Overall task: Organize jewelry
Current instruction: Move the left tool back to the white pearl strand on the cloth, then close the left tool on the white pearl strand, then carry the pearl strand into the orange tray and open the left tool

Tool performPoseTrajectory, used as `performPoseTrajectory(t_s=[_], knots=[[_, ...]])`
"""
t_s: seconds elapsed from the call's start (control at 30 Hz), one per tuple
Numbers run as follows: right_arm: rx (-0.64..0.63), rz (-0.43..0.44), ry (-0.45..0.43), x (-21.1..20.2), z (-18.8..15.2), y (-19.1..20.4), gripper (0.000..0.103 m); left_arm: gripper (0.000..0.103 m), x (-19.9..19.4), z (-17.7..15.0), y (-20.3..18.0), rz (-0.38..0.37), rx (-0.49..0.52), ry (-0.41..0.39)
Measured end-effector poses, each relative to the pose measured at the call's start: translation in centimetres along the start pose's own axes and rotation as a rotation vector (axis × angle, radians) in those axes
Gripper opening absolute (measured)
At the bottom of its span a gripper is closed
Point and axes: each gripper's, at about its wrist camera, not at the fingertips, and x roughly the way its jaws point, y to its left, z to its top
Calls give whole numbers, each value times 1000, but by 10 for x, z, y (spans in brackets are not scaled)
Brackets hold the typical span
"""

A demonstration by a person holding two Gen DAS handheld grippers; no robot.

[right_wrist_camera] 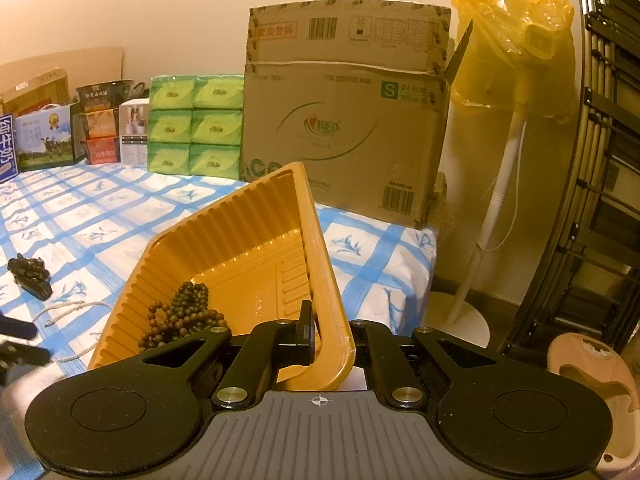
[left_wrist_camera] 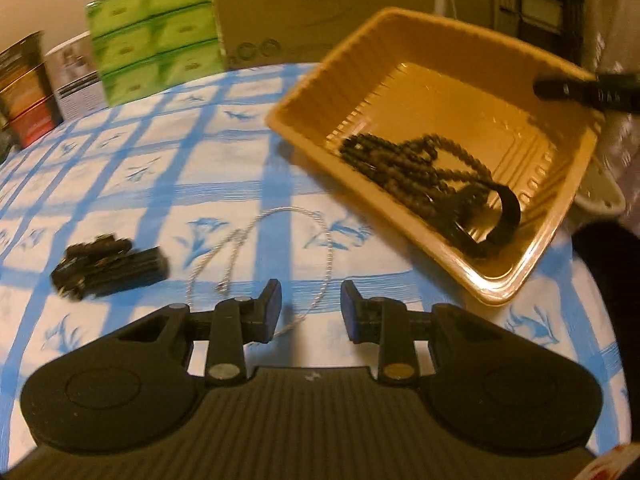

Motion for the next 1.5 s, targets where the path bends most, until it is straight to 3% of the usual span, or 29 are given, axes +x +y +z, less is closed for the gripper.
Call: performPoseTrajectory(t_s=[0.23, 0.5, 0.63, 0.7, 1.0, 1.5], knots=[[1, -2, 5, 1, -1, -2, 6, 19, 23, 2, -9, -9, 87, 29], [4, -4, 7, 2, -2, -3, 6, 17, 35, 5, -5, -32, 114, 51], [3, -4, 7, 3, -2, -3, 6, 2, 35, 6, -3, -54, 104, 70], [4, -4, 7, 2, -2, -3, 6, 2, 33, 5, -5, -49, 110, 66], [3, -3, 6, 3, -2, -3, 6, 2, -1, 8, 5, -28, 31, 6], [-5, -3, 2, 1, 0, 0, 6, 2, -64, 62, 32, -14, -72, -134]])
